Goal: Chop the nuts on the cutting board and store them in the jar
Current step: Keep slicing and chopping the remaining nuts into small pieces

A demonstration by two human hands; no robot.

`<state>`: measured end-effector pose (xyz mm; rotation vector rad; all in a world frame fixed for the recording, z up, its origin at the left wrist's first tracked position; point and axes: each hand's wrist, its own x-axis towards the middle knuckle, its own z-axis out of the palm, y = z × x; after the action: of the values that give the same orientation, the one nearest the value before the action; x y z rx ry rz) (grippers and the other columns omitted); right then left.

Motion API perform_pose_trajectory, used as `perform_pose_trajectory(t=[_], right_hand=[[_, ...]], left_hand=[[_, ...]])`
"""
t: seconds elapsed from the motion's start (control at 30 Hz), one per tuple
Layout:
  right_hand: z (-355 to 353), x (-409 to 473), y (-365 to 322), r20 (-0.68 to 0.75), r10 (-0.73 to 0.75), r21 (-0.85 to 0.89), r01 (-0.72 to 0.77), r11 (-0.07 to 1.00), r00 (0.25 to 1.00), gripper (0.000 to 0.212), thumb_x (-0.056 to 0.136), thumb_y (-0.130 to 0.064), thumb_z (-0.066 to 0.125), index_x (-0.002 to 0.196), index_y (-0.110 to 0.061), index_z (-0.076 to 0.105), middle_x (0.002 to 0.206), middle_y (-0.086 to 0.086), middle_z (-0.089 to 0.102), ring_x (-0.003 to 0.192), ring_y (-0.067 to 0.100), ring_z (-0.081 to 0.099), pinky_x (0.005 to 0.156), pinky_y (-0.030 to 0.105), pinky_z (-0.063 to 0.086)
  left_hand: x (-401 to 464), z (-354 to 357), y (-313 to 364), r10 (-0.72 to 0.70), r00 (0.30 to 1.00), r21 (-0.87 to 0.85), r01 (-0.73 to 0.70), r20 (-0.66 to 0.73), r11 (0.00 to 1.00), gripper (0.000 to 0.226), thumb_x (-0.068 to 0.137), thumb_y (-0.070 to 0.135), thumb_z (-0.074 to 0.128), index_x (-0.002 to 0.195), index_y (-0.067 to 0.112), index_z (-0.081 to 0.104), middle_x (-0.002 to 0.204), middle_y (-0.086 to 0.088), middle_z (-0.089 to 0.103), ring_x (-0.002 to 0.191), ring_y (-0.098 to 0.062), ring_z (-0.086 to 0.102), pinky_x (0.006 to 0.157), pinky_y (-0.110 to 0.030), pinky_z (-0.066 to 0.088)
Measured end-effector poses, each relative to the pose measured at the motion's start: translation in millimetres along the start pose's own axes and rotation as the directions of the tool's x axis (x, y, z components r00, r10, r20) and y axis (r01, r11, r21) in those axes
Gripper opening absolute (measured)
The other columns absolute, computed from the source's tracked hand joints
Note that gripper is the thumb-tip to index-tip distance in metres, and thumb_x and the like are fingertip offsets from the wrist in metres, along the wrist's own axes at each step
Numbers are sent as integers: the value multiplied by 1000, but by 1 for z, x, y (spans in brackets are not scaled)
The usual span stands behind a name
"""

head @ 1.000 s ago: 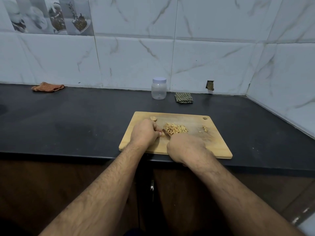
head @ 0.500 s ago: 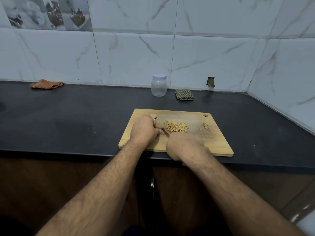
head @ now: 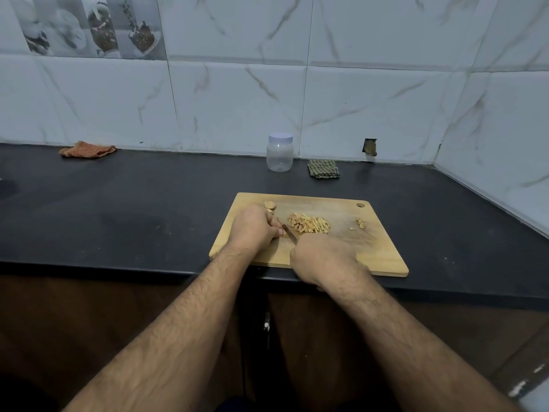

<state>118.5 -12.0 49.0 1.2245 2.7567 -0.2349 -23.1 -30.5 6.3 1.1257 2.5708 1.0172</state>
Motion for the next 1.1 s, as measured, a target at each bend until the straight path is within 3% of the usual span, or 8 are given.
perform_pose_trajectory(t=[0.1,0.2,0.33,0.5,0.6,0.8,1.1], right_hand=[[-2,2,-2,10,-9,-5,9,1000,1000,25,98,-21,48,116,-12,63,106,5,62,94,23,63,78,34,51],[-5,4,-3,18,-19,4,19,1000,1000,25,98,-19,48,116,-11,63,104,5,63,88,23,63,80,35,53],[-7,0,-5,31,-33,10,33,999,999,23,97,-14,48,115,-10,62,80,3,51,79,21,58,84,38,57],[-1,-16,5,45,-8,-8,8,1000,999,20,94,-13,52,110,-9,63,77,4,49,87,23,64,82,37,57],[-1,-20,8,25,-8,22,7,1000,1000,20,94,-15,49,109,-11,63,85,4,56,87,23,65,79,36,57],[-2,-11,1,-5,0,50,0,999,1000,22,95,-15,49,111,-10,63,107,8,66,94,25,66,75,34,53],[-3,-2,-5,17,-24,23,24,999,1000,26,96,-13,49,118,-11,62,115,6,65,101,24,66,80,34,52]], left_hand=[[0,1,-1,0,1000,6,0,-2,1000,4,86,23,75,82,21,77,85,14,69,74,-1,54,63,-19,37],[2,1,-2,3,1000,6,-3,-7,1000,7,86,23,74,79,23,76,85,14,68,78,-2,56,68,-21,37],[1,0,0,-4,1000,8,4,-12,1000,8,86,23,74,78,24,75,78,15,64,76,-2,54,65,-21,37],[-2,0,0,3,1000,28,-3,-4,1000,8,87,23,73,80,23,75,93,10,72,82,-4,56,73,-22,39],[-2,-5,1,4,999,12,-4,48,1000,6,88,21,72,85,21,77,98,8,73,90,-7,59,77,-22,42],[-4,-8,5,-34,998,4,33,59,999,19,87,20,72,69,27,70,89,11,71,86,-7,60,72,-22,41],[-4,-8,5,-38,998,-14,39,49,999,7,86,18,72,85,19,79,83,11,69,80,-5,57,57,-17,37]])
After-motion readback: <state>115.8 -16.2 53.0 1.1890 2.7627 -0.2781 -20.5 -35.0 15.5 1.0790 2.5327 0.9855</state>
